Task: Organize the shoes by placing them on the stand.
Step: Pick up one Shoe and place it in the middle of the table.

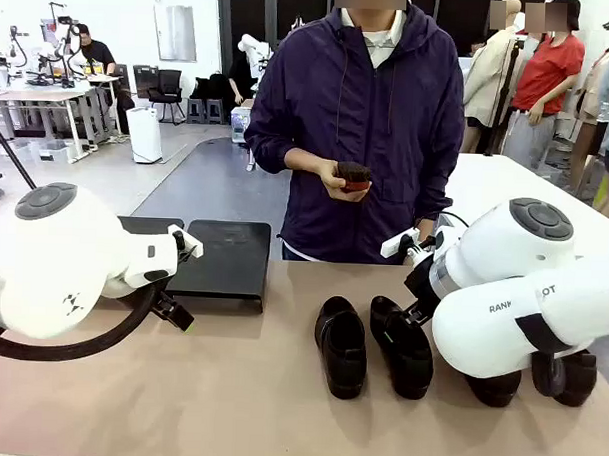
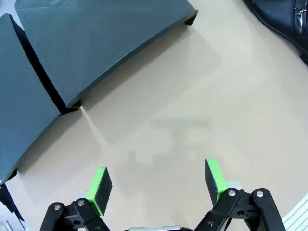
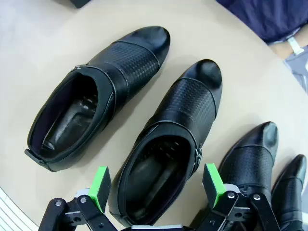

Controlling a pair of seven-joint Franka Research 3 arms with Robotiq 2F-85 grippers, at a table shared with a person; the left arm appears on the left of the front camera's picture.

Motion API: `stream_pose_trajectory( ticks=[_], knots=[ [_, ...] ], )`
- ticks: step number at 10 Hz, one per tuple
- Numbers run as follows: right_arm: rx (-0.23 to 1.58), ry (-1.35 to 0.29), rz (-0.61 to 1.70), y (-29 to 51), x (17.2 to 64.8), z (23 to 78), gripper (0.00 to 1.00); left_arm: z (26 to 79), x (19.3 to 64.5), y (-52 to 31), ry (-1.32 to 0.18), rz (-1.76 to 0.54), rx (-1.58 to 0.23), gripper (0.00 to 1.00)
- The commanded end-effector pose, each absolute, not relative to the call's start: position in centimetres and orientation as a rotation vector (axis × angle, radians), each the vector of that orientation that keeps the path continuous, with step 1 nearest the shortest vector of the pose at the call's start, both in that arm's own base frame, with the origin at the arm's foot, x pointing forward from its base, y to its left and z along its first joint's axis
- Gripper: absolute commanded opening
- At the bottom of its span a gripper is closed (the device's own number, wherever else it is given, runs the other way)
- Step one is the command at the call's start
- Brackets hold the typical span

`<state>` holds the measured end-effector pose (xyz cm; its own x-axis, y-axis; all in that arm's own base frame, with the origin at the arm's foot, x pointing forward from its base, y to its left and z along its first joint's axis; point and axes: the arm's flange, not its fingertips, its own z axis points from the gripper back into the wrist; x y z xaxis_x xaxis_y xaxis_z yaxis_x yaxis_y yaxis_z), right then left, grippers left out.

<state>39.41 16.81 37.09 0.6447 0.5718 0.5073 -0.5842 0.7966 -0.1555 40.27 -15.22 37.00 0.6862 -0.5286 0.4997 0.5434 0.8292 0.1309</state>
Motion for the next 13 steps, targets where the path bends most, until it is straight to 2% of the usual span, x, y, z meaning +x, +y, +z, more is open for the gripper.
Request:
stream_pose_trajectory(
  ticks=[1, 13],
  knots=[
    [0.023, -0.569, 0.658, 16.81, 39.41, 37.09, 1.00, 37.02, 40.26, -15.22, -0.551, -0.600, -0.028, 1.00],
    [0.022, -0.569, 0.659, 16.81, 39.41, 37.09, 1.00, 37.00, 40.26, -15.25, -0.551, -0.601, -0.028, 1.00]
  ],
)
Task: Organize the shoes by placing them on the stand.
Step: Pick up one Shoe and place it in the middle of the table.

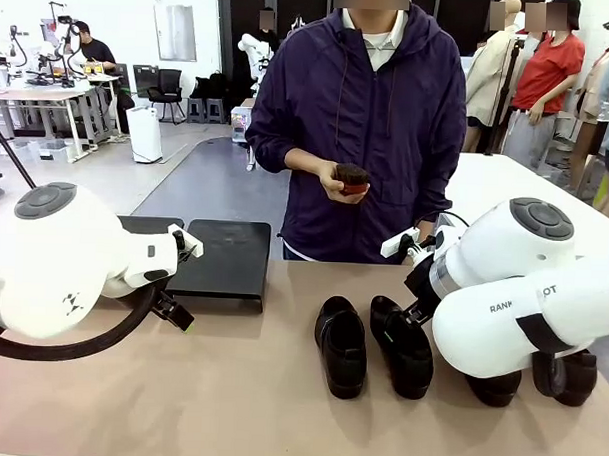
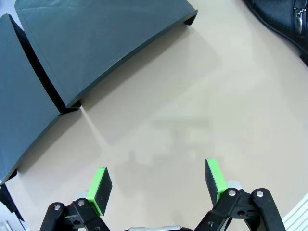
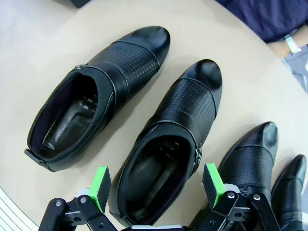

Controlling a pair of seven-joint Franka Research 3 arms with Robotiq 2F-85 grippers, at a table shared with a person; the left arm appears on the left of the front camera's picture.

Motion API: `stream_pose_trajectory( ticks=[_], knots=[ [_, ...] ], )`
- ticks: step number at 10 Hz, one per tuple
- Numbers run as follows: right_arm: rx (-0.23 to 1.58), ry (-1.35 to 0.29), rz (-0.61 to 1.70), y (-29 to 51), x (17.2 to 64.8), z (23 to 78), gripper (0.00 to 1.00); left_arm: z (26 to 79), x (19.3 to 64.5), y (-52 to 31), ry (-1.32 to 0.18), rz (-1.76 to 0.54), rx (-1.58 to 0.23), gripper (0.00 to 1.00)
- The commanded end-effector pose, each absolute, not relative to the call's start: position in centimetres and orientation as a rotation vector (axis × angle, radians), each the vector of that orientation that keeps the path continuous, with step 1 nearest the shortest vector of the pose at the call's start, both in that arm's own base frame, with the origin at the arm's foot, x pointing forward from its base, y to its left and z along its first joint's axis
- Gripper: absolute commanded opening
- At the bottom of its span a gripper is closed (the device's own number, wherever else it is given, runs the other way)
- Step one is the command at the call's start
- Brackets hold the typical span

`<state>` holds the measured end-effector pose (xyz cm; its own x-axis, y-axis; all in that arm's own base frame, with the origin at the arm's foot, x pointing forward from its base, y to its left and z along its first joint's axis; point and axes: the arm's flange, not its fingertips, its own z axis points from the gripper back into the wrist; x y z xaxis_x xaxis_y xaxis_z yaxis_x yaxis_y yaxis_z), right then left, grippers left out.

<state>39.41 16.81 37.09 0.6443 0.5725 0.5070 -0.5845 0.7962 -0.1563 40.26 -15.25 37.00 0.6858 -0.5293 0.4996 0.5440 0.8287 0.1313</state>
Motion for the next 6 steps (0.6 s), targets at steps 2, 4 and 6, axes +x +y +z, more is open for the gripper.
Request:
stream_pose_trajectory(
  ticks=[2, 4, 6],
  knots=[
    [0.138, -0.524, 0.612, 14.1, 39.3, 42.0, 1.00, 41.2, 39.7, -14.0, -0.439, -0.624, -0.226, 1.00],
    [0.185, -0.529, 0.610, 9.8, 36.8, 48.4, 1.00, 48.3, 37.6, -10.8, -0.413, -0.654, -0.223, 1.00],
    [0.179, -0.597, 0.565, 4.6, 33.2, 53.8, 1.00, 54.6, 34.9, -6.6, -0.469, -0.653, -0.295, 1.00]
  ],
)
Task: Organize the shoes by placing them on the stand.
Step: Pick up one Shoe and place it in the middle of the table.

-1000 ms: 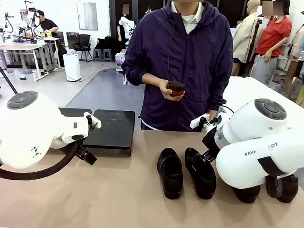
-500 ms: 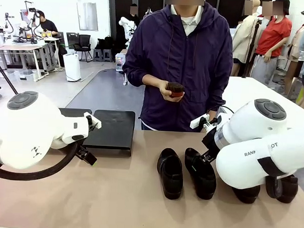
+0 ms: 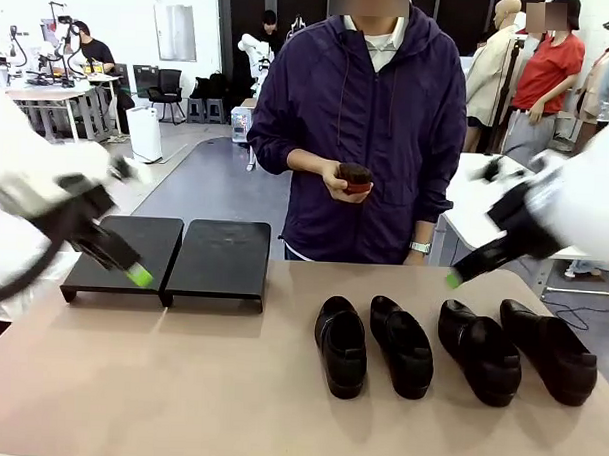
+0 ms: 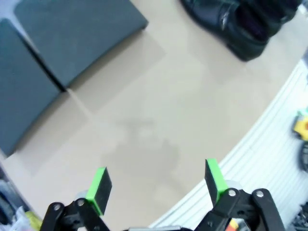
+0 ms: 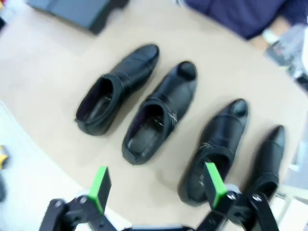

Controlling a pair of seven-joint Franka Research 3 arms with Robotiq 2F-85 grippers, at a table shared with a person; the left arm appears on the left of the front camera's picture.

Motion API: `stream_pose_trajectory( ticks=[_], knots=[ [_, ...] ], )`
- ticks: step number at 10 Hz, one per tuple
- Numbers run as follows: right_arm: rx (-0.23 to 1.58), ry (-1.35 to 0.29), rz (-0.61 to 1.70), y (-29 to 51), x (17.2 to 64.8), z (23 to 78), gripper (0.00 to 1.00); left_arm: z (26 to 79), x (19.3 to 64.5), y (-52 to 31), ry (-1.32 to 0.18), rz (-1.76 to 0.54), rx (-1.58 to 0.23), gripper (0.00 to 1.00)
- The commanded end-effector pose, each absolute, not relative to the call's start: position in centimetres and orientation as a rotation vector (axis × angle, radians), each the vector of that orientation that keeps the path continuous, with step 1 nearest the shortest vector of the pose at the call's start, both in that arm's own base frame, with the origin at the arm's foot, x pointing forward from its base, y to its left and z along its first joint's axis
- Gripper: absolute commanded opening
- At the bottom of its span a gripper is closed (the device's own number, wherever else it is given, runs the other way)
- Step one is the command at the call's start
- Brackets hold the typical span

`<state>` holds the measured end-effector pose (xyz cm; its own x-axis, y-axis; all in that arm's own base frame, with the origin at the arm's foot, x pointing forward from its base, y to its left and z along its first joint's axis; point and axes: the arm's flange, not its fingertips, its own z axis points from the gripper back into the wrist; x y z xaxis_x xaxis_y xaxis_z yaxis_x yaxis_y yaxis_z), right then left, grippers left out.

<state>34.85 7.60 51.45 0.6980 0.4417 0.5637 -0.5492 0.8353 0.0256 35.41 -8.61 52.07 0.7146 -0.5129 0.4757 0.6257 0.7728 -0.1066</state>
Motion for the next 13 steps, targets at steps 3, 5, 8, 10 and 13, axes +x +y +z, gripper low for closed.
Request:
stream_pose_trajectory(
  ticks=[3, 5, 8, 10, 13],
  knots=[
    [0.146, -0.709, 0.417, -3.1, 27.2, 60.0, 1.00, 60.3, 29.8, 1.7, -0.600, -0.572, -0.416, 1.00],
    [0.120, -0.759, 0.303, -6.5, 25.1, 61.4, 1.00, 60.9, 28.9, 5.8, -0.657, -0.467, -0.466, 1.00],
    [0.140, -0.762, 0.340, -6.0, 24.9, 61.9, 1.00, 62.0, 28.2, 5.3, -0.639, -0.488, -0.421, 1.00],
    [0.140, -0.762, 0.340, -6.0, 24.9, 61.9, 1.00, 62.0, 28.2, 5.3, -0.639, -0.488, -0.421, 1.00],
    [0.140, -0.762, 0.340, -6.0, 24.9, 61.9, 1.00, 62.0, 28.2, 5.3, -0.639, -0.488, -0.421, 1.00]
  ],
)
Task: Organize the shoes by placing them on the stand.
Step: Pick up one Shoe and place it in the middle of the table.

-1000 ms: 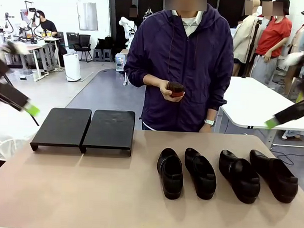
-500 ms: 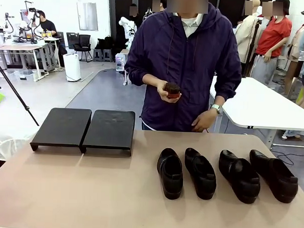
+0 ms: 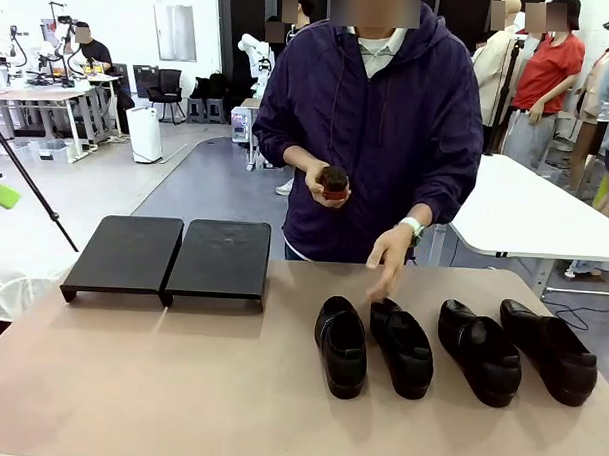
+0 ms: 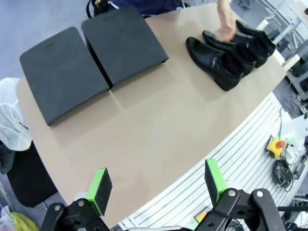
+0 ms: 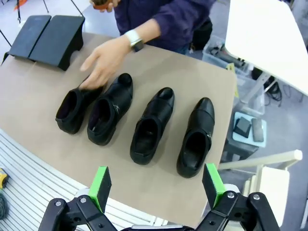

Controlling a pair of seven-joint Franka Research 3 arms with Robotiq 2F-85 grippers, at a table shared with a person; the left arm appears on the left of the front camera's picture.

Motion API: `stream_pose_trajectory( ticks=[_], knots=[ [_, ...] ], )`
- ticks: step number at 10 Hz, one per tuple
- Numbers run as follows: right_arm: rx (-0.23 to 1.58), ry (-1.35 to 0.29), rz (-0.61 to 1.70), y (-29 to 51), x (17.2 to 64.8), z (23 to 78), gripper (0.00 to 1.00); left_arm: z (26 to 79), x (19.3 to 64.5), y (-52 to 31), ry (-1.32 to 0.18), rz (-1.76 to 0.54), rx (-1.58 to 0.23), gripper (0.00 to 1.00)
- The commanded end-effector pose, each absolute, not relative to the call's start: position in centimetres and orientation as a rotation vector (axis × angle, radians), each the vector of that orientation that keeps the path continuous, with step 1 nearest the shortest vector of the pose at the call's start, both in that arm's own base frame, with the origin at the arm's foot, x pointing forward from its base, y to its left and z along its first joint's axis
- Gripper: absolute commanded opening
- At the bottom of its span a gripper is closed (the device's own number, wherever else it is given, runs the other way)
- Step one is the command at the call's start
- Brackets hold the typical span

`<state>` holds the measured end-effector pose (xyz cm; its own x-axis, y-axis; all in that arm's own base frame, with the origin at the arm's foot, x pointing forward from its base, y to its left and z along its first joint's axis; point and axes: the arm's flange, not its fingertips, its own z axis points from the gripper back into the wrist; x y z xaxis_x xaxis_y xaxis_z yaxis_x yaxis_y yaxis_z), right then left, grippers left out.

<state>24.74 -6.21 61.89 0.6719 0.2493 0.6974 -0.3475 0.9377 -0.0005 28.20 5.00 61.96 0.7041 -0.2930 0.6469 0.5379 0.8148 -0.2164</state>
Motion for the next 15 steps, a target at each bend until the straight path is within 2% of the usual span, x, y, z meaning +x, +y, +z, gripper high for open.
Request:
stream_pose_trajectory(
  ticks=[1, 8, 11, 15],
  knots=[
    [0.140, -0.762, 0.340, -6.0, 24.9, 61.9, 1.00, 62.0, 28.2, 5.3, -0.639, -0.488, -0.421, 1.00],
    [0.137, -0.764, 0.337, -6.2, 24.7, 61.9, 1.00, 62.0, 28.2, 5.3, -0.639, -0.488, -0.421, 1.00],
    [0.136, -0.729, 0.387, -3.5, 28.0, 60.7, 1.00, 62.0, 28.2, 5.3, -0.639, -0.488, -0.421, 1.00],
    [0.069, -0.573, 0.402, 0.0, 33.6, 55.1, 1.00, 62.0, 28.2, 5.3, -0.639, -0.488, -0.421, 1.00]
  ],
)
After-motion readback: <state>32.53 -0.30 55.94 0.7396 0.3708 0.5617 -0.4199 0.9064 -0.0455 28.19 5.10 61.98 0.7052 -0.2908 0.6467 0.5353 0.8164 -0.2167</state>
